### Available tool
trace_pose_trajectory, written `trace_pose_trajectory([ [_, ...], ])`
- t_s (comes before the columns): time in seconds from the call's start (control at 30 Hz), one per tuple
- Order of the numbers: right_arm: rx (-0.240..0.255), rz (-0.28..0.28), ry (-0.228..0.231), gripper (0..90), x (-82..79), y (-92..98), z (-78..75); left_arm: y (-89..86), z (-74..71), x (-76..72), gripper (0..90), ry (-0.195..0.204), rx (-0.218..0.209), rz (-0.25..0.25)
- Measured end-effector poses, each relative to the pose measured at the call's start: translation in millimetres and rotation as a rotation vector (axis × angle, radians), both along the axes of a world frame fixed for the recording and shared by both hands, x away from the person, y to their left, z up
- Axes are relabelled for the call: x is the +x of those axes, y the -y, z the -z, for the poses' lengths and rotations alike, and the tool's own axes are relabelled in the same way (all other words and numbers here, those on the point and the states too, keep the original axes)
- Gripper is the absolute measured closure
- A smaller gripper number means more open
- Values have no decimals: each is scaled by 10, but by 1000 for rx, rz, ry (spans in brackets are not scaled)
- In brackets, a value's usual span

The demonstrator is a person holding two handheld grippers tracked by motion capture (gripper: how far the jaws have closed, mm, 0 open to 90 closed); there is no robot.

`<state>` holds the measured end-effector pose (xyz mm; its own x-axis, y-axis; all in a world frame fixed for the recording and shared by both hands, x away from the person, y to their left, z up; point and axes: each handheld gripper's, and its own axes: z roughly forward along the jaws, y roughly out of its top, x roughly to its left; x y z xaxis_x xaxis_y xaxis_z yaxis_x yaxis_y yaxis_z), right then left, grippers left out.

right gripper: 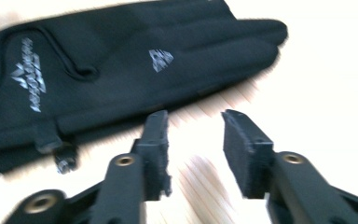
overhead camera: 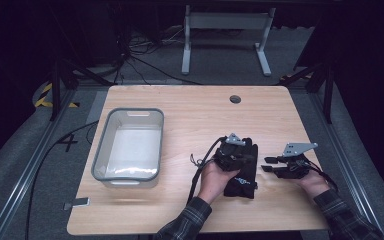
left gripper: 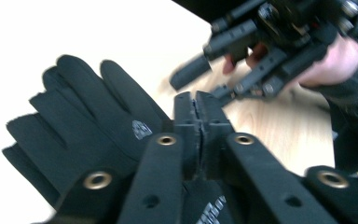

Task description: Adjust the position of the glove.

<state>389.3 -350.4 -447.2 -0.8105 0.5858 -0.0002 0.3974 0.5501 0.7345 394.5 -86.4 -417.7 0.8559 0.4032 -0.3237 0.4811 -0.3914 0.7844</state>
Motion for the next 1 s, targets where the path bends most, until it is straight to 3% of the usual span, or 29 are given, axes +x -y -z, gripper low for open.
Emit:
trace_pose_trajectory([
  [0.03,-13,31,3,456,-6,55,18,12,31,-60,895,-2,18,13],
  [0.07,-13,31,3,456,-6,55,18,12,31,-60,895,-2,18,13],
  [0.2,8,90,-18,272,-7,191,48,82,147,-207,894,-12,71,41],
  [0.33,22,126,1,180,-37,276,67,140,244,-281,895,-19,117,72],
  [0.63,-1,169,37,155,-79,357,89,225,349,-376,897,-37,196,106],
  [1.0,3,179,43,154,-72,374,90,-61,319,-421,897,-48,245,66],
])
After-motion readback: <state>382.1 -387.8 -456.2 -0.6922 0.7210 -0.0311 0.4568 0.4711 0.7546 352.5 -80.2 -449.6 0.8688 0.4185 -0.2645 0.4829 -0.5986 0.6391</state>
